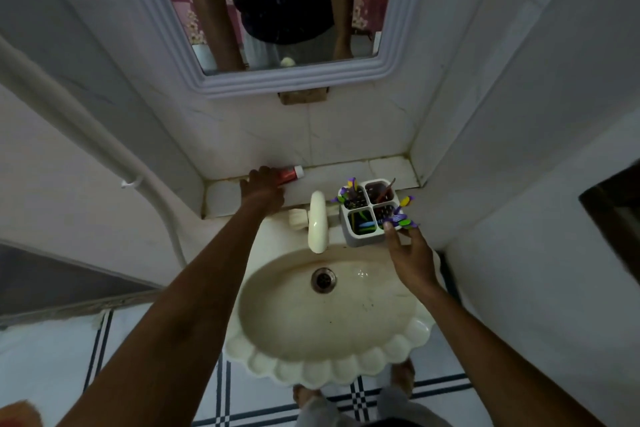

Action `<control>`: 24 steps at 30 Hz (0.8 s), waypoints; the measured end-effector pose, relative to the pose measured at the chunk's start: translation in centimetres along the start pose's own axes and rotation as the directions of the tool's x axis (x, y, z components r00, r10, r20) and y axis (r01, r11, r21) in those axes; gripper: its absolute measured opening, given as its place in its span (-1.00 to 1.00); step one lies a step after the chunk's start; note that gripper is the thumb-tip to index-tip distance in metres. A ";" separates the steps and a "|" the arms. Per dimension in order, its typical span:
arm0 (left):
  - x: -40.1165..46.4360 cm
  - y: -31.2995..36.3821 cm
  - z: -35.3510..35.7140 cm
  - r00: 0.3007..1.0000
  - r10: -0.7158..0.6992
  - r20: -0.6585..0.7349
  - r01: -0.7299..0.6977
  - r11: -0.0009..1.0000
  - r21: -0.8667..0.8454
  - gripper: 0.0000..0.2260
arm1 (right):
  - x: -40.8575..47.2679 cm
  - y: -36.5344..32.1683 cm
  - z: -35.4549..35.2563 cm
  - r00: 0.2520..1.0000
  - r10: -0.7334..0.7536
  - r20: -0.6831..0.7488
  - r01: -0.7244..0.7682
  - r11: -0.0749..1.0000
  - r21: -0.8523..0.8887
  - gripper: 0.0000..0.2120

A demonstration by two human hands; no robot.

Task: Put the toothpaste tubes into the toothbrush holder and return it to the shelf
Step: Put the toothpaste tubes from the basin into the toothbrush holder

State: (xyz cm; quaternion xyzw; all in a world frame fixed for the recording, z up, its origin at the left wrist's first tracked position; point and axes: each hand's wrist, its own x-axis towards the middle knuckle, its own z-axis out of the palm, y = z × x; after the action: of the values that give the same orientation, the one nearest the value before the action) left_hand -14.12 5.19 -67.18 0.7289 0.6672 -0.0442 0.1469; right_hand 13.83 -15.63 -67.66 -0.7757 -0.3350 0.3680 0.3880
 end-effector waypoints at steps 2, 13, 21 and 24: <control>0.6 0.1 0.1 1.000 -0.012 0.029 0.011 0.998 0.055 -0.49 | -0.1 -0.2 -0.1 1.000 0.009 -0.002 -0.009 1.000 -0.002 -0.59; -0.9 0.4 -1.2 0.993 0.013 -0.119 -0.007 0.998 0.058 -0.60 | 0.3 0.2 0.0 1.000 0.016 0.021 -0.017 0.999 0.047 -0.69; -10.1 4.9 -8.1 0.899 -0.045 -0.435 -0.167 0.885 -0.435 -0.62 | 0.0 -0.1 -0.7 0.997 -0.037 0.071 0.034 0.999 0.033 -0.70; -13.5 7.4 -10.0 0.830 -0.077 -0.552 -0.278 0.801 -0.530 -0.70 | 0.0 0.2 -0.9 0.996 -0.058 0.074 0.055 0.998 0.036 -0.67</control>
State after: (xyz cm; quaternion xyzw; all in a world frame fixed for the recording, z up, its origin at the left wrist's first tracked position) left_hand -9.57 -5.56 -53.00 0.6636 0.6190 0.3837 0.1708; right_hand 14.62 -16.04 -67.45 -0.7449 -0.3650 0.3915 0.3983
